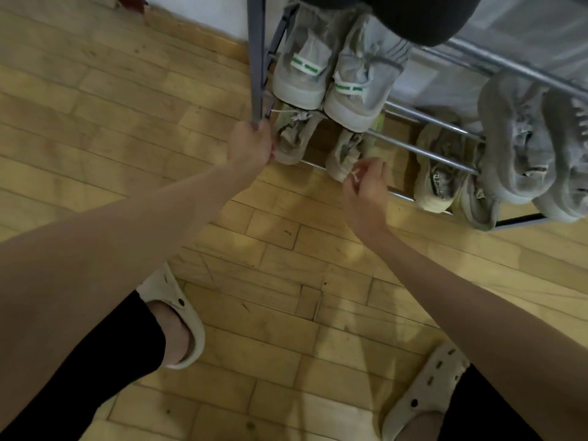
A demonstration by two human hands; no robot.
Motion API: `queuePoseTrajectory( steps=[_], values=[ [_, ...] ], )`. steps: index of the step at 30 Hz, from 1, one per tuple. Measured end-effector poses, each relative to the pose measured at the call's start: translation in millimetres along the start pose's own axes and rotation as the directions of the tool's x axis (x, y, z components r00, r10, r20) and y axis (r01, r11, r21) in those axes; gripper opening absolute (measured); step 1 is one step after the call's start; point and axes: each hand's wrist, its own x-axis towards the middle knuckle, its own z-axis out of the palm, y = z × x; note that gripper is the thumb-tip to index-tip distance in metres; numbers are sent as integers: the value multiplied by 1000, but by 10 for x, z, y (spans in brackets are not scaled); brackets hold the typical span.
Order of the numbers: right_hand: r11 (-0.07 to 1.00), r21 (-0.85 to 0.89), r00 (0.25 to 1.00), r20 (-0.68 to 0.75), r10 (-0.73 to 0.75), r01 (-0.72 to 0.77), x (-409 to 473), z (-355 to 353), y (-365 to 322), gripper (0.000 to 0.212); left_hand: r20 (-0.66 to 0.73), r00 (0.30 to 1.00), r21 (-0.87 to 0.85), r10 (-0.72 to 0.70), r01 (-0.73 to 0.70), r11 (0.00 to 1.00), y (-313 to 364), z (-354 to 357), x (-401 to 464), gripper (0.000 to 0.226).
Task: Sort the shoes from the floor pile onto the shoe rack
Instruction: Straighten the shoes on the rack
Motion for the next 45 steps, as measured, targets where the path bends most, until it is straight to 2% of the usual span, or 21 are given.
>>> queuePoseTrajectory(
  steps=[2, 3, 6, 9, 12, 15, 17, 23, 27, 32, 34, 36, 40, 42, 45],
  values=[
    [979, 24, 977, 67, 201, -203, 64, 138, 141, 28, 31, 998, 101, -56, 53, 994, -173, 77, 130, 23],
    [939, 82, 941, 95, 326, -333, 109, 205, 181, 34, 53, 995, 130, -87, 80, 988, -232, 120, 167, 19],
    [713, 296, 770, 184, 611, -636, 298, 371, 195, 62, 95, 973, 83, -208, 201, 976, -326, 260, 245, 34],
    [528, 471, 680, 244, 692, -706, 470, 483, 195, 71, 115, 957, -39, -268, 273, 961, -374, 395, 309, 37],
    [444, 556, 639, 221, 737, -703, 595, 556, 189, 57, 92, 958, -122, -271, 281, 952, -429, 478, 396, 30],
    [488, 550, 655, 151, 740, -678, 685, 624, 217, 39, 89, 952, -215, -293, 305, 928, -451, 512, 471, 29],
    [512, 564, 679, 123, 724, -648, 701, 677, 227, 35, 94, 942, -292, -322, 335, 896, -440, 522, 496, 27],
    [581, 569, 760, 126, 638, -582, 616, 907, 18, 33, 93, 939, -358, -332, 343, 868, -440, 553, 475, 18],
    [576, 542, 735, 121, 667, -612, 680, 1016, -59, 27, 96, 938, -361, -333, 344, 867, -429, 552, 478, 27],
    [619, 511, 781, 193, 594, -597, 672, 893, 45, 33, 111, 946, -352, -304, 323, 878, -428, 524, 442, 20],
    [623, 496, 786, 244, 567, -604, 663, 798, 90, 37, 115, 950, -298, -289, 310, 903, -439, 499, 414, 22],
    [668, 404, 780, 281, 559, -625, 622, 678, 143, 40, 108, 948, -193, -299, 315, 929, -462, 497, 370, 29],
    [691, 317, 761, 281, 585, -649, 432, 374, 423, 42, 173, 921, 16, -348, 351, 936, -561, 653, 145, 33],
    [677, 320, 748, 249, 615, -663, 336, 188, 645, 36, 208, 907, 82, -365, 356, 931, -572, 799, 15, 29],
    [657, 342, 733, 183, 655, -672, 231, -122, 1038, 13, 287, 902, 138, -322, 294, 946, -496, 1114, -178, 17]
  ],
)
